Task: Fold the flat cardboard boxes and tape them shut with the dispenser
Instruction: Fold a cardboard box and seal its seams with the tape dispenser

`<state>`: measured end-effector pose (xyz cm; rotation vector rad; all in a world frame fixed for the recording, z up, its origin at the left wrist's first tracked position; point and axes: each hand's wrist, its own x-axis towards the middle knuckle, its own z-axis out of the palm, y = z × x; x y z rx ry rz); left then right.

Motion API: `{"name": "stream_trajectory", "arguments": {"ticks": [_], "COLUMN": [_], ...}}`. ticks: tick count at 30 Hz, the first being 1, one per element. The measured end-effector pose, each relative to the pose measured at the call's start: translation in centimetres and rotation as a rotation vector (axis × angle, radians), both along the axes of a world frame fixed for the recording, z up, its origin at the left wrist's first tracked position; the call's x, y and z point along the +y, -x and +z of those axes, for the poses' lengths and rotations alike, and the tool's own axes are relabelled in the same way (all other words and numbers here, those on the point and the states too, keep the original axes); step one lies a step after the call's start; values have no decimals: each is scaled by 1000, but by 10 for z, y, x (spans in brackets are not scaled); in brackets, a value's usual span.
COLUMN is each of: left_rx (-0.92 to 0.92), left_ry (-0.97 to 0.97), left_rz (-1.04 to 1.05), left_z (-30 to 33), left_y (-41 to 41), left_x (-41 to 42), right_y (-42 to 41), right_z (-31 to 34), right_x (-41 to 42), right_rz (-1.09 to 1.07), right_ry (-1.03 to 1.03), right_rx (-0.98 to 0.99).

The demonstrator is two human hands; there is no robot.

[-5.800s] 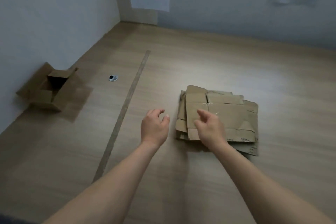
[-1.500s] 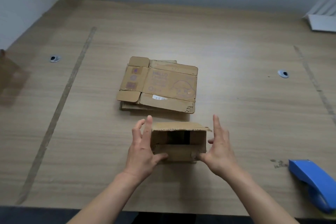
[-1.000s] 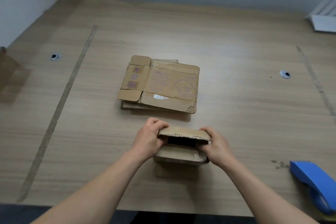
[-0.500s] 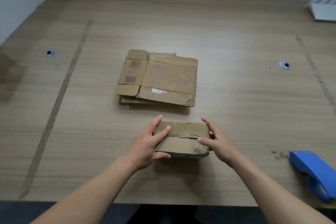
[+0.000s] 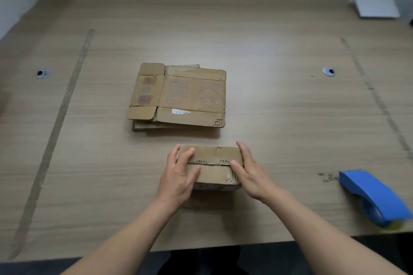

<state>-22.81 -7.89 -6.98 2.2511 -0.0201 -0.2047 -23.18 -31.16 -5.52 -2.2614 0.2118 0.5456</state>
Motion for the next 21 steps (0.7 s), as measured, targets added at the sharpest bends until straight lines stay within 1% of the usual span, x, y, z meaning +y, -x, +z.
{"name": "stream_trajectory", "arguments": {"ticks": [2, 3, 5, 6, 9, 13, 17, 21], "left_rx": [-23, -32, -43, -48, -53, -73, -71, -87], "left_ry": [-2, -7, -12, -13, -7, 14, 6, -8], "left_rz": [13, 18, 20, 20, -3, -42, -40, -35], "left_z": [0, -1, -2, -3, -4, -5, -9, -10], "left_y": [-1, -1, -1, -1, -1, 4, 12, 19], "left_x": [-6, -11, -22, -29, -57, -110, -157, -183], "right_y": [5, 9, 18, 22, 39, 62, 80, 88], "right_z": [5, 8, 15, 19, 33, 39, 37, 34], "right_x": [-11, -18, -38, -52, -108, -183, -235, -274], "right_rz": [-29, -89, -277, -372, -559, -692, -724, -695], "right_ry": [-69, -112, -152, -131, 21, 246, 429, 578], "right_rx": [-16, -29, -85, -120, -197, -220, -231, -64]}}
